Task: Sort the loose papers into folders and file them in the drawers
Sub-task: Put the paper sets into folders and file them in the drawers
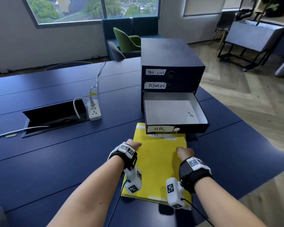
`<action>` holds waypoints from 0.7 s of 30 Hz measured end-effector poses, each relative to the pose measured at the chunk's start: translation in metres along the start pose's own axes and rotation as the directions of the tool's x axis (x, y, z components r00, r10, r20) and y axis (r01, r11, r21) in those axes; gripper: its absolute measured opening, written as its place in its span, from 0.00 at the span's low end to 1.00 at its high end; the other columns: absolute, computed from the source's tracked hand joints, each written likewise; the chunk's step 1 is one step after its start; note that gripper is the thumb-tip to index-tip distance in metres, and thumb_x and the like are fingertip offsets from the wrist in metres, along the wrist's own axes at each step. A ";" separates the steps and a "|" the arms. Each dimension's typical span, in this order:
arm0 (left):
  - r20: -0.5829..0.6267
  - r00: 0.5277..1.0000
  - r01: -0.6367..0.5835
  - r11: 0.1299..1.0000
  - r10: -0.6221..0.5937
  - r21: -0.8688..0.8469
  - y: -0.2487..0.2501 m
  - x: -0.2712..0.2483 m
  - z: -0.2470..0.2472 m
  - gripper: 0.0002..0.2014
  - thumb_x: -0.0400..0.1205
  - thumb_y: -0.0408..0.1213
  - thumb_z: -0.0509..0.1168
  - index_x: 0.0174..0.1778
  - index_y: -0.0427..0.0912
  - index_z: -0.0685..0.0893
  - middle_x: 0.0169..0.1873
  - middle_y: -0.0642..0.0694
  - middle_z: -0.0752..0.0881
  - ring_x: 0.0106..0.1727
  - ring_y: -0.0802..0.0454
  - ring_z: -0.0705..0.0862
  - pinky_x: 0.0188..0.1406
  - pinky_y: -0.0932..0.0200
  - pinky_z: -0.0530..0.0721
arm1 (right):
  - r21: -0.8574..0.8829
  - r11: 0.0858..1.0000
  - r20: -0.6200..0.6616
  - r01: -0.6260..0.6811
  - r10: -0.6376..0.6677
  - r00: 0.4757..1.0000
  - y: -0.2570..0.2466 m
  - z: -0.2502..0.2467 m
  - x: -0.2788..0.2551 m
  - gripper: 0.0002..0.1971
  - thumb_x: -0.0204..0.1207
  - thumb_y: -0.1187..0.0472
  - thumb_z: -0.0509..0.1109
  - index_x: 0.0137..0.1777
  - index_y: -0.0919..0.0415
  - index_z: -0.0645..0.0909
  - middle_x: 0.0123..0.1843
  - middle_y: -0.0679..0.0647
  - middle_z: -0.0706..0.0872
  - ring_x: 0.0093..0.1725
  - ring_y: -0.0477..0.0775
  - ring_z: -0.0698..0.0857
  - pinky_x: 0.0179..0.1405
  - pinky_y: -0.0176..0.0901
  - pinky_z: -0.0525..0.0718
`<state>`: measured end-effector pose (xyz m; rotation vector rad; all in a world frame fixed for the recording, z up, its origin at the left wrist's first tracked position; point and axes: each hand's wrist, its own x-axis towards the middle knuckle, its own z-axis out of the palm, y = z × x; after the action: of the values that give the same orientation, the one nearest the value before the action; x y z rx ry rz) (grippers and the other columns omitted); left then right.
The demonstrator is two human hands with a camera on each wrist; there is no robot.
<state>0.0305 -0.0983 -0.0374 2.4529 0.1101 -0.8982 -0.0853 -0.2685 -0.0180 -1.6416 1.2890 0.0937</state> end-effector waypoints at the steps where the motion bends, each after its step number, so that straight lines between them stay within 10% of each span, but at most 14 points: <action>1: -0.011 1.000 0.014 0.999 -0.014 -0.031 -0.002 -0.002 0.000 0.29 0.80 0.50 0.64 0.70 0.35 0.71 0.67 0.37 0.77 0.65 0.40 0.78 0.64 0.51 0.78 | -0.027 1.000 0.009 0.014 -0.014 1.000 0.003 0.002 -0.003 0.16 0.76 0.66 0.64 0.59 0.78 0.74 0.52 0.67 0.78 0.53 0.68 0.80 0.47 0.53 0.75; 6: 0.014 1.000 -0.003 0.964 0.007 -0.265 -0.018 -0.007 0.003 0.36 0.77 0.42 0.70 0.76 0.33 0.61 0.70 0.38 0.73 0.69 0.41 0.76 0.68 0.52 0.76 | -0.195 0.980 0.060 0.047 -0.036 0.998 0.018 0.004 -0.013 0.22 0.79 0.63 0.64 0.69 0.78 0.70 0.64 0.69 0.79 0.62 0.69 0.80 0.59 0.54 0.77; 10: -0.018 1.000 -0.002 0.919 -0.006 -0.395 -0.041 -0.021 0.004 0.25 0.78 0.33 0.69 0.71 0.34 0.72 0.65 0.41 0.80 0.66 0.43 0.80 0.68 0.53 0.77 | -0.268 0.963 0.059 0.029 -0.014 0.998 0.024 0.008 -0.026 0.29 0.79 0.57 0.66 0.75 0.70 0.63 0.76 0.67 0.63 0.68 0.67 0.74 0.53 0.47 0.73; 14: -0.151 0.984 -0.015 0.807 -0.092 -0.591 -0.071 -0.041 -0.002 0.24 0.81 0.28 0.65 0.73 0.29 0.69 0.62 0.43 0.78 0.59 0.52 0.77 0.43 0.74 0.78 | -0.254 0.963 0.145 0.095 -0.059 0.988 0.026 0.020 -0.036 0.32 0.76 0.52 0.70 0.73 0.70 0.65 0.72 0.66 0.71 0.67 0.65 0.76 0.53 0.48 0.75; 18: -0.247 0.929 -0.020 0.630 -0.275 -0.776 -0.112 -0.055 -0.016 0.30 0.82 0.39 0.64 0.77 0.31 0.64 0.75 0.35 0.69 0.73 0.40 0.72 0.69 0.52 0.70 | -0.209 0.966 0.266 0.149 -0.091 0.960 0.028 0.039 -0.050 0.33 0.75 0.53 0.73 0.73 0.71 0.67 0.66 0.64 0.77 0.63 0.64 0.79 0.51 0.47 0.74; 21: -0.281 0.884 -0.037 0.542 -0.375 -0.839 -0.134 -0.066 -0.032 0.31 0.82 0.49 0.62 0.76 0.31 0.67 0.75 0.34 0.69 0.74 0.37 0.69 0.70 0.51 0.65 | -0.141 0.946 0.380 0.291 -0.219 0.899 0.023 0.055 -0.065 0.24 0.76 0.55 0.72 0.64 0.72 0.76 0.52 0.58 0.80 0.50 0.56 0.79 0.48 0.43 0.74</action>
<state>-0.0349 0.0395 -0.0352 1.6599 0.7803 -0.2078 -0.1040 -0.1825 -0.0221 -1.8455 0.7955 0.3543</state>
